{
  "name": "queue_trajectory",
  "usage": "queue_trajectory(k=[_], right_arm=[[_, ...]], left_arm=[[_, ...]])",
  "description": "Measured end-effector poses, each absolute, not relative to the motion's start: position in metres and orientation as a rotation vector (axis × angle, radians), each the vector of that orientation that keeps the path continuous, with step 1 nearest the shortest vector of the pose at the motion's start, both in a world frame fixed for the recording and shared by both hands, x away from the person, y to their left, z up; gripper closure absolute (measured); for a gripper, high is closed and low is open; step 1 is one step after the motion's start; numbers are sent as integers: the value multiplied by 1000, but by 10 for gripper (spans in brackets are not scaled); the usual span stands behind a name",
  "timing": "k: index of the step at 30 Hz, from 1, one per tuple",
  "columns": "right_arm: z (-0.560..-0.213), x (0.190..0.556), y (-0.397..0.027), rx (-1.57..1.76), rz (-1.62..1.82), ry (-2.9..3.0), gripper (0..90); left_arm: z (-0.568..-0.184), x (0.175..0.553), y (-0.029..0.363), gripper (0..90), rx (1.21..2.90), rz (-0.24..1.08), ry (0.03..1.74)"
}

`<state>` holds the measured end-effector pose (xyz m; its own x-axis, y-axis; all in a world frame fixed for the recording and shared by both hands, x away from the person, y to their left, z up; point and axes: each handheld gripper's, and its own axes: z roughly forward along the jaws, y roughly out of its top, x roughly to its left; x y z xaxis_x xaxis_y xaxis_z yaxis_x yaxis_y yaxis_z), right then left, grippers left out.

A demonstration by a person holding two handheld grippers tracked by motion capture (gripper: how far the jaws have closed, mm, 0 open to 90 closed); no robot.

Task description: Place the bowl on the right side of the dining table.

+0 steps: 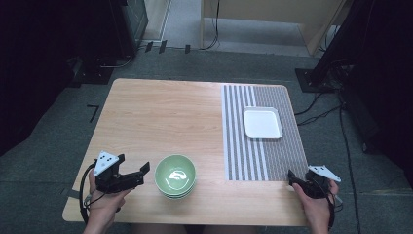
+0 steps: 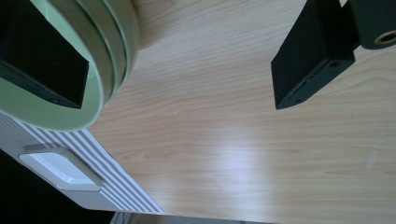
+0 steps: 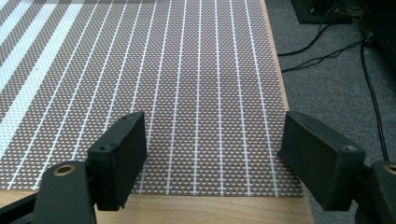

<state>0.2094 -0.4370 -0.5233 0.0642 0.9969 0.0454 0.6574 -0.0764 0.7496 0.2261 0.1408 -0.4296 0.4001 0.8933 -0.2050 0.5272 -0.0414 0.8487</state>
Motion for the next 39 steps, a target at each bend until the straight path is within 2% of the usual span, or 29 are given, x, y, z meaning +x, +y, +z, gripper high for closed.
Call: queue_trajectory(k=[9,16,39], right_arm=[[-509,207,-430,1778,821,1610,245],[-491,212,-407,1709,854,1647,246],[-434,234,-299,1478,1099,1836,244]], left_arm=[[-427,222,131,39,1710,450,1217],[-428,217,118,40,1741,439,1181],[-453,208,78,40,1868,379,1105]])
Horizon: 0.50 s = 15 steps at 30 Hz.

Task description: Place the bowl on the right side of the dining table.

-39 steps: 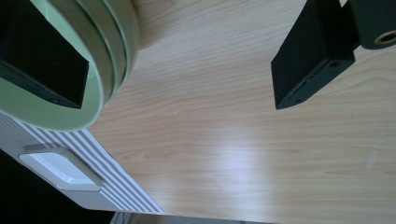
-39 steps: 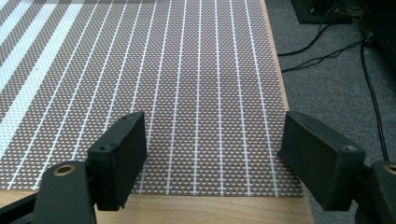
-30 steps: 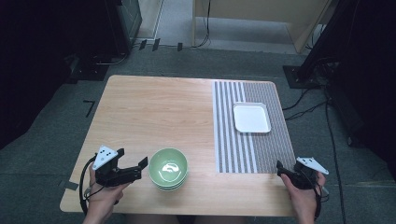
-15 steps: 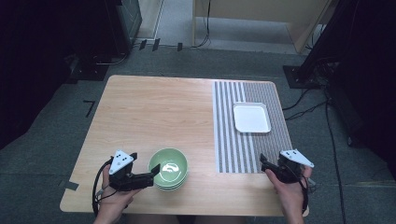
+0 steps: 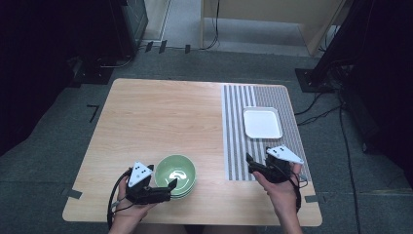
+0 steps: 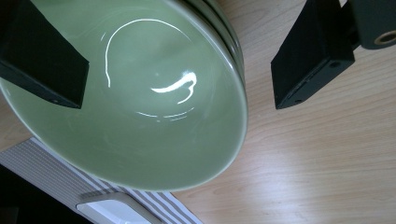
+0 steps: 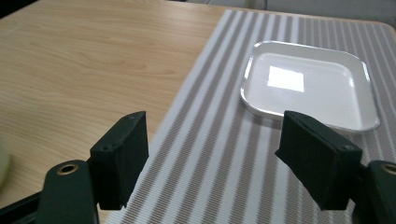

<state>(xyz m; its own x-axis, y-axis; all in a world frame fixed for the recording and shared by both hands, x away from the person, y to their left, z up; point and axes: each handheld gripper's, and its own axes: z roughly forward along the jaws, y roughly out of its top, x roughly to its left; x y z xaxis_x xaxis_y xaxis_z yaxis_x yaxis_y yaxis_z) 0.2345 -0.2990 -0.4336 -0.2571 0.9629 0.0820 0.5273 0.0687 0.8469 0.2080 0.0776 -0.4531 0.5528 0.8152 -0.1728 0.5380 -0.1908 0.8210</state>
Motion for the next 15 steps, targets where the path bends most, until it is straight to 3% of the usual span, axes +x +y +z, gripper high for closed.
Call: queue_trajectory(k=[15], right_arm=[[-408,240,-218,1318,1237,1939,245]], left_arm=[[-477,215,69,63,1934,397,1145]])
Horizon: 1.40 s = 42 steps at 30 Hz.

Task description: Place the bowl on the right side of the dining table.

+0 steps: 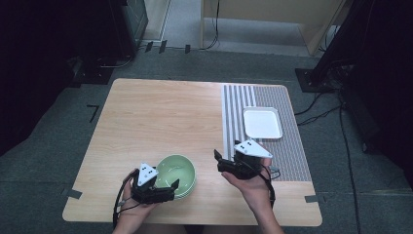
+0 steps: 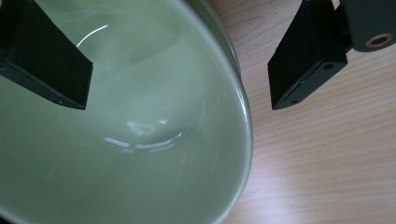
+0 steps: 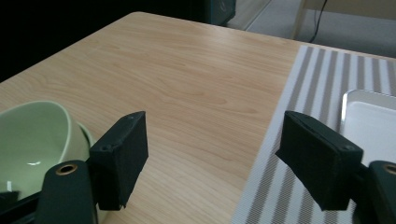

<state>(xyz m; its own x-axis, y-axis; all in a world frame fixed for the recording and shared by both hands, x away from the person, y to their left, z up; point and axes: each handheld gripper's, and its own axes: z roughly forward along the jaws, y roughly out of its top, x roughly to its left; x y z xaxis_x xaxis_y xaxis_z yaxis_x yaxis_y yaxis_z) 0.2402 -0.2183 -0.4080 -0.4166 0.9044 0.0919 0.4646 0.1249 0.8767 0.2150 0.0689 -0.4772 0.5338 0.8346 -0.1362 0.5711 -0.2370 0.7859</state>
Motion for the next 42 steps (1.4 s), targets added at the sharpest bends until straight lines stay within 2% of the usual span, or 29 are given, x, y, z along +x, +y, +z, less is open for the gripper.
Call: queue_trajectory(k=[11,15,21,26,30,32,40,42], right_arm=[[-410,234,-184,1244,1335,2024,315],[-411,229,-170,1230,1384,2064,386],[-411,224,-153,1225,1419,2112,432],[-421,228,-142,1235,1412,2155,596],[-431,232,-130,1251,1341,2162,692],[-435,232,-126,1231,1277,2134,788],[-441,229,-125,1108,1219,2130,833],[-442,228,-125,1089,1223,2117,838]], left_arm=[[-485,217,70,62,1948,371,1107],[-486,218,71,61,1948,359,1109],[-488,219,73,62,1933,326,1113],[-488,219,73,62,1934,328,1112],[-488,219,73,62,1934,333,1113],[-487,219,72,63,1936,340,1115],[-484,219,73,68,1923,350,1111],[-480,218,74,128,1897,363,1116]])
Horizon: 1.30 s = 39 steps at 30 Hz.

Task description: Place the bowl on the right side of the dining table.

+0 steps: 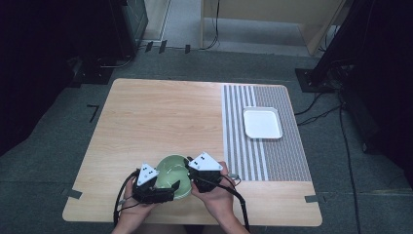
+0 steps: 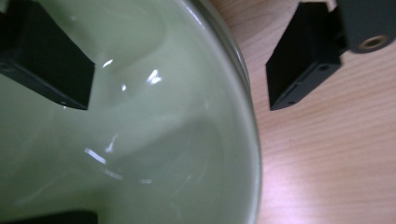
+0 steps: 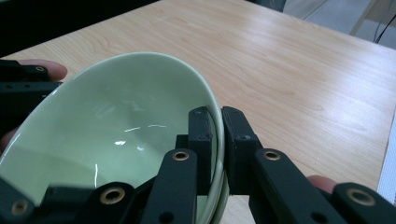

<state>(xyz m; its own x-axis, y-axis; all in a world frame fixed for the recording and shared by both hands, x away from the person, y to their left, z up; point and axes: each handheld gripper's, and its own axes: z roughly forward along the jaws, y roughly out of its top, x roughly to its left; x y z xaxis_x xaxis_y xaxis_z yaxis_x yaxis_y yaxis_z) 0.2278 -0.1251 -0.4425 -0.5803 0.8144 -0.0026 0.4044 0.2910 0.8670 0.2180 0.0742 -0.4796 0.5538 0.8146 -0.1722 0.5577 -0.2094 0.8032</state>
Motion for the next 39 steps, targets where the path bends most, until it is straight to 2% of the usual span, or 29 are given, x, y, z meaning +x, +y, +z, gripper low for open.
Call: queue_trajectory(k=[9,11,14,16,21,25,27,29,33,39], right_arm=[[-434,222,-127,1048,1293,2039,844],[-431,219,-127,1029,1290,2017,844],[-429,215,-125,1000,1290,1981,844],[-427,212,-124,970,1280,1948,844],[-425,205,-121,930,1284,1884,843],[-425,202,-117,902,1271,1857,843],[-426,201,-116,901,1260,1853,844],[-427,202,-116,903,1268,1847,844],[-428,202,-115,915,1265,1855,846],[-428,204,-115,969,1293,1860,838]], left_arm=[[-464,218,80,154,1847,336,1108],[-460,218,80,258,1830,323,1110],[-456,217,82,308,1807,339,1131],[-454,217,85,393,1770,347,1163],[-449,217,88,538,1716,383,1185],[-446,215,86,716,1708,429,1196],[-445,215,85,766,1691,444,1214],[-445,217,88,800,1671,424,1223],[-442,216,89,837,1640,474,1235],[-441,213,88,833,1616,538,1233]])
